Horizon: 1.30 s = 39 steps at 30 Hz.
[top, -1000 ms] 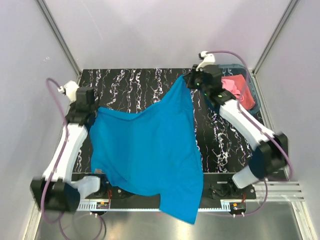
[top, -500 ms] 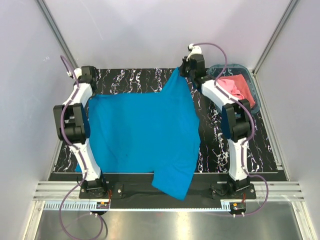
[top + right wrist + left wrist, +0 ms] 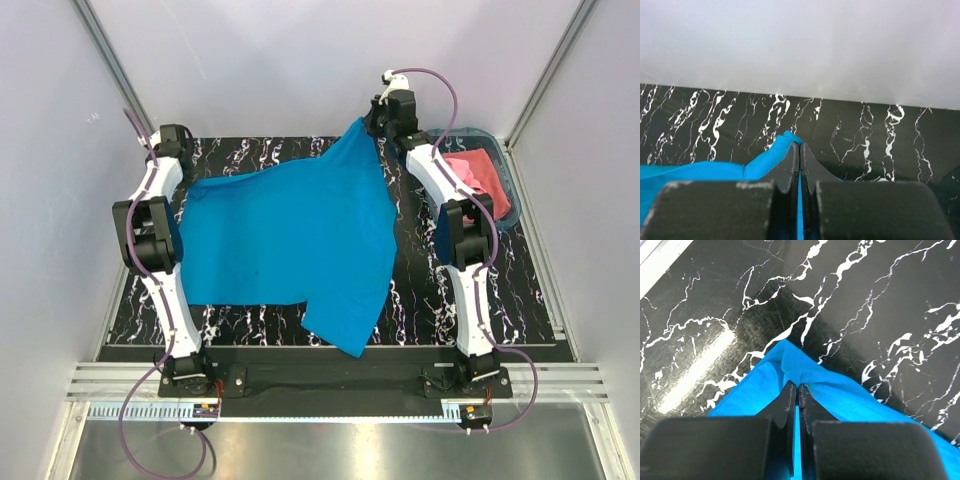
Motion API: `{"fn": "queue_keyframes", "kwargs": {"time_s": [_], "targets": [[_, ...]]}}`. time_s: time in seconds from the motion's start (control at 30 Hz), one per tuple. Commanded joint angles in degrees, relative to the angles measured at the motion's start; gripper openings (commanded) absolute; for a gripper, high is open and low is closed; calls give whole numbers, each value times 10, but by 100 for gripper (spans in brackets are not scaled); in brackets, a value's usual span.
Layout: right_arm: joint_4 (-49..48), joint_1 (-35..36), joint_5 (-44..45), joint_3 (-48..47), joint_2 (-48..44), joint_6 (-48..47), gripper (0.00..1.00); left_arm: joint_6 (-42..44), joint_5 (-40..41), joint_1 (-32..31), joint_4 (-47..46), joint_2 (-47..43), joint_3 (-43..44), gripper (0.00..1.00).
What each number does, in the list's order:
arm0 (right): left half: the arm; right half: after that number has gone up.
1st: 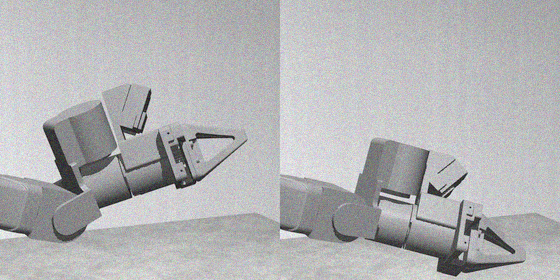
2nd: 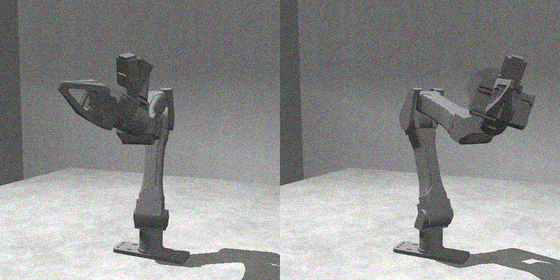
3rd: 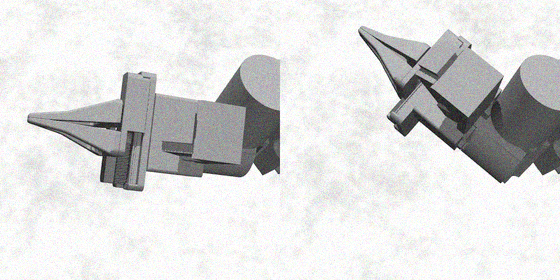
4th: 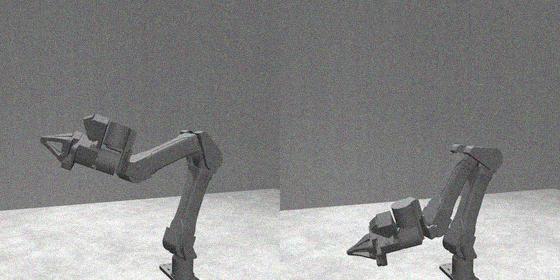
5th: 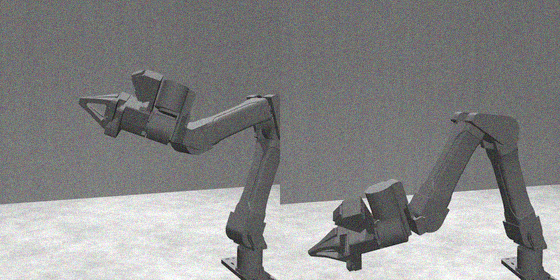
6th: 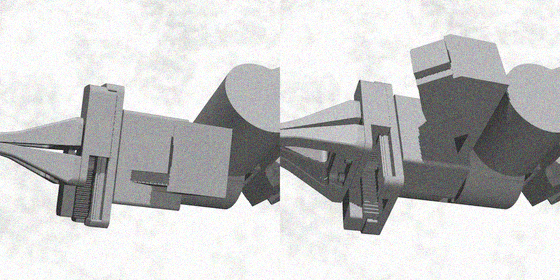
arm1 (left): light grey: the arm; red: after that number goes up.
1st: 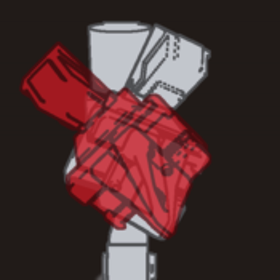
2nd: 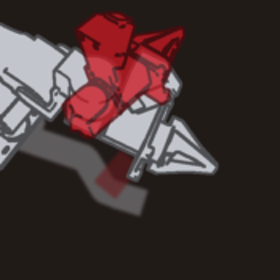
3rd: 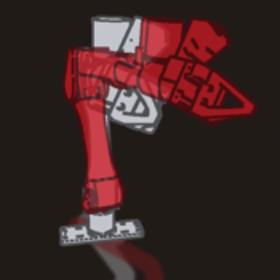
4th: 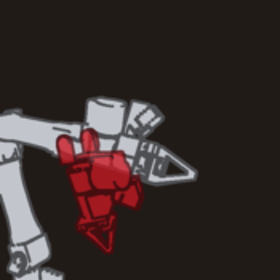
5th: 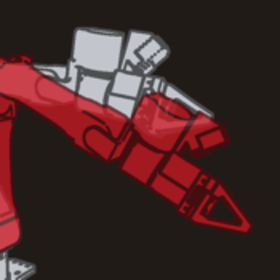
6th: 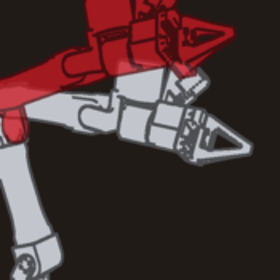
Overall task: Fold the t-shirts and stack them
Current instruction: Flatten the tshirt out, then fold the tshirt
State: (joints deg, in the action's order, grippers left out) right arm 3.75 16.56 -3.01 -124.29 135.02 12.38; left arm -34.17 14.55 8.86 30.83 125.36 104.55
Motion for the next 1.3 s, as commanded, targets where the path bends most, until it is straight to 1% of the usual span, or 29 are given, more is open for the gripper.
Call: {"fn": "queue_keyframes", "kwargs": {"time_s": [0.0,0.07,0.17,0.27,0.37,0.47,0.57,0.67,0.77,0.97,1.1,1.27], "targets": [[35,1,-16,-38,-15,-4,0,26,-16,11,9,-1,40,0],[51,1,-16,-21,-34,6,0,42,-16,13,24,-5,48,0],[70,2,-29,32,-82,16,0,62,-19,17,36,-17,46,0],[91,2,-43,88,-147,25,0,97,-23,17,48,-33,39,0],[112,3,-53,129,-185,33,0,115,-49,18,56,-43,36,0],[135,3,-66,150,-207,33,0,133,-81,17,60,-48,31,0],[151,4,-69,170,-223,33,0,151,-94,17,52,-59,20,0],[171,4,-78,186,-241,37,0,169,-94,17,59,-71,12,0],[184,5,-89,205,-257,47,0,172,-76,17,78,-82,5,0],[204,16,-102,269,-295,56,0,175,-48,17,103,-106,-27,0],[212,17,-97,324,-330,63,0,176,-41,17,121,-108,-55,0],[219,16,-97,366,-365,68,0,183,-20,17,146,-102,-54,0]]}}
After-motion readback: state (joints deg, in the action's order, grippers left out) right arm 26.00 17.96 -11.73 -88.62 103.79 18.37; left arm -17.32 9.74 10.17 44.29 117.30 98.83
